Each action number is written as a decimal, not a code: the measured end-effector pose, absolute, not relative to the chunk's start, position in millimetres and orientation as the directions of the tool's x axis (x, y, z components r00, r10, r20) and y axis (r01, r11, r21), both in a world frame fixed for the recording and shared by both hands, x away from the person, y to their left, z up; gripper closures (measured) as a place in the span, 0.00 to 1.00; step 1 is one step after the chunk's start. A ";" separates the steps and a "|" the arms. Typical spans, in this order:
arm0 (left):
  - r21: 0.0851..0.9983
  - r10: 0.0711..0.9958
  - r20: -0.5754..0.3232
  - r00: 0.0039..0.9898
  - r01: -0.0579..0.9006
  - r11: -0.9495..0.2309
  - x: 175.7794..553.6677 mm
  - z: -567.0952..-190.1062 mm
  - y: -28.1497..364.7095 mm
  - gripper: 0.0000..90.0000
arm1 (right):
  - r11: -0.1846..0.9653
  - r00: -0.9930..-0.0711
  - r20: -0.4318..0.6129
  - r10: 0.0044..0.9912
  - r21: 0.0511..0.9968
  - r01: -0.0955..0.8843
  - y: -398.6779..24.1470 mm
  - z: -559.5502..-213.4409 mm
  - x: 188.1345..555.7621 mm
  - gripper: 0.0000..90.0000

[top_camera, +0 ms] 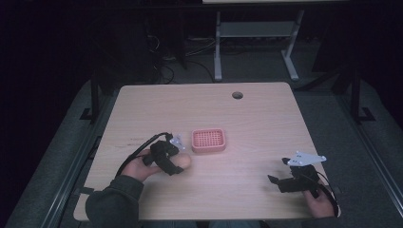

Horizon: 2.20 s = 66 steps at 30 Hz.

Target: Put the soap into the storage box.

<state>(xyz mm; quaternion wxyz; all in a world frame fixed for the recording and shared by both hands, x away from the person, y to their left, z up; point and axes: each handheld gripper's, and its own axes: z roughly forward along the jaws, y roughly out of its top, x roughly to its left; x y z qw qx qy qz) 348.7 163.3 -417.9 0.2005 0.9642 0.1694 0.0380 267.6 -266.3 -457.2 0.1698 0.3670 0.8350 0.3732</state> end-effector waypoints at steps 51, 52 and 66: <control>0.399 0.291 0.024 0.956 0.258 -0.880 396.5 -388.5 119.2 0.36 | 0.441 -0.674 -0.002 0.738 0.758 0.481 -266.4 -455.6 265.0 0.16; 0.399 0.292 0.020 0.956 0.261 -0.879 397.8 -388.6 118.2 0.36 | 0.441 -0.675 -0.002 0.738 0.758 0.481 -266.4 -455.6 265.0 0.16; 0.378 0.287 0.022 0.958 0.258 -0.889 408.4 -391.7 108.0 0.36 | 0.427 -0.668 0.005 0.744 0.766 0.480 -269.2 -455.5 265.3 0.16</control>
